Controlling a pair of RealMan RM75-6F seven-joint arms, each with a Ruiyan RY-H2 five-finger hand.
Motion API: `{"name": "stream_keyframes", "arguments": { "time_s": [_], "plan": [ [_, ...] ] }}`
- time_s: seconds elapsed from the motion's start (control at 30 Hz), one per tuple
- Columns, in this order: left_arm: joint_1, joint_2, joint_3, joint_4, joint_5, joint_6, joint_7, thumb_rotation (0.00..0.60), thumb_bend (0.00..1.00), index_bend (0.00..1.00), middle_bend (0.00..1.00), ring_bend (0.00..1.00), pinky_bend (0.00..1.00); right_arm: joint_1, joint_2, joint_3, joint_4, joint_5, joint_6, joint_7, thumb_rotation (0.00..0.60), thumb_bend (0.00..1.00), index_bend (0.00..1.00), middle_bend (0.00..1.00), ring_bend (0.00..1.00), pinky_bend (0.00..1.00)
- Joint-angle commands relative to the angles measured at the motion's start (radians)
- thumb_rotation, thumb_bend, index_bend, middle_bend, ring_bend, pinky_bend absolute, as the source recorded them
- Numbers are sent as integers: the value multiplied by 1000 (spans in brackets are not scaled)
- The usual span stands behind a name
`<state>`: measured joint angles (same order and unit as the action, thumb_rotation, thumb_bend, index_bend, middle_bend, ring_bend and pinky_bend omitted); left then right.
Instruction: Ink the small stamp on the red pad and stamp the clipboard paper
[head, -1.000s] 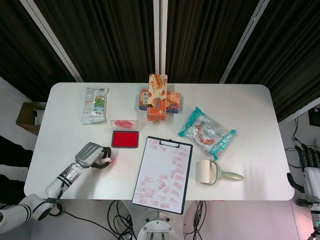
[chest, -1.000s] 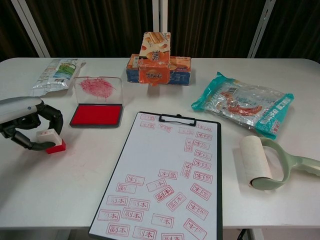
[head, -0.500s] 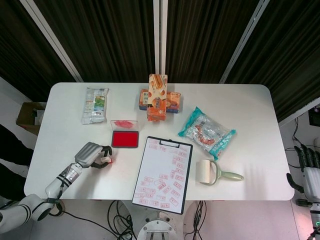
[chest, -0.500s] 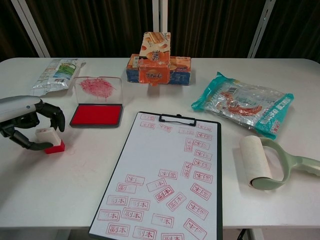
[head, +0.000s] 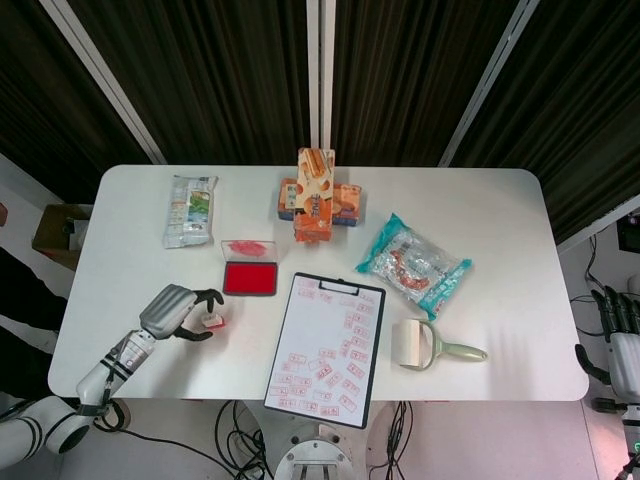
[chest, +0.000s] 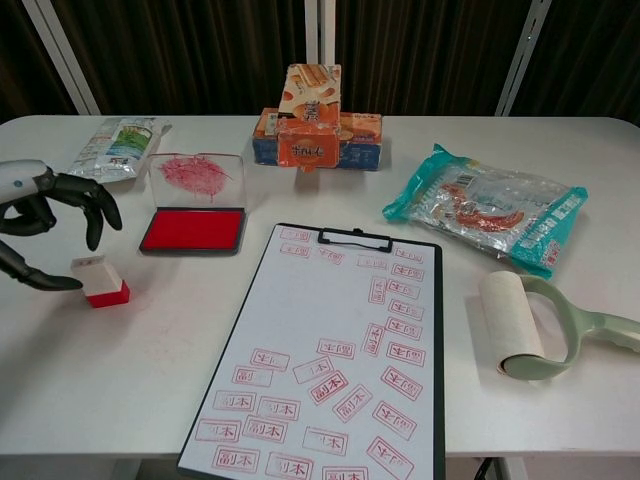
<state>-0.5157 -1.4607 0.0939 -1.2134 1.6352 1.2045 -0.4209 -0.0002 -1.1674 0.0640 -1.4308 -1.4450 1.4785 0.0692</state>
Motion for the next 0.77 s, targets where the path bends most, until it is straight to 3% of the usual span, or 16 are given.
{"name": "stream_keyframes", "arguments": {
  "time_s": [0.03, 0.1, 0.13, 0.2, 0.23, 0.27, 0.53, 0.77],
  "plan": [
    [44, 73, -54, -73, -16, 127, 61, 600, 68, 357, 435, 841, 975, -1, 2, 2, -1, 0, 4, 2, 600, 261, 0, 0, 0, 0],
    [67, 94, -81, -85, -24, 190, 114, 597, 67, 336, 354, 596, 792, -2, 4, 3, -4, -1, 6, 3, 600, 261, 0, 0, 0, 0],
    [82, 112, -93, -97, -31, 222, 142, 561, 67, 316, 308, 488, 685, -2, 5, 3, -6, -2, 9, 3, 600, 261, 0, 0, 0, 0],
    [113, 144, -114, -135, -44, 281, 167, 237, 67, 237, 162, 202, 350, -3, 7, 3, -10, -3, 12, 4, 600, 261, 0, 0, 0, 0],
    [128, 157, -119, -150, -47, 306, 171, 96, 67, 205, 125, 133, 260, -4, 8, 3, -12, -3, 13, 5, 600, 261, 0, 0, 0, 0],
    [144, 171, -120, -165, -50, 327, 178, 7, 66, 181, 110, 102, 212, -4, 8, 3, -14, -3, 14, 6, 600, 261, 0, 0, 0, 0],
    [268, 323, -35, -307, -103, 319, 331, 0, 8, 135, 97, 89, 192, -10, 6, 11, -24, -7, 41, 1, 600, 260, 0, 0, 0, 0],
    [336, 345, -27, -291, -147, 329, 349, 0, 1, 126, 97, 90, 191, -4, 5, 5, -19, -27, 39, -1, 600, 259, 0, 0, 0, 0]
  ]
}}
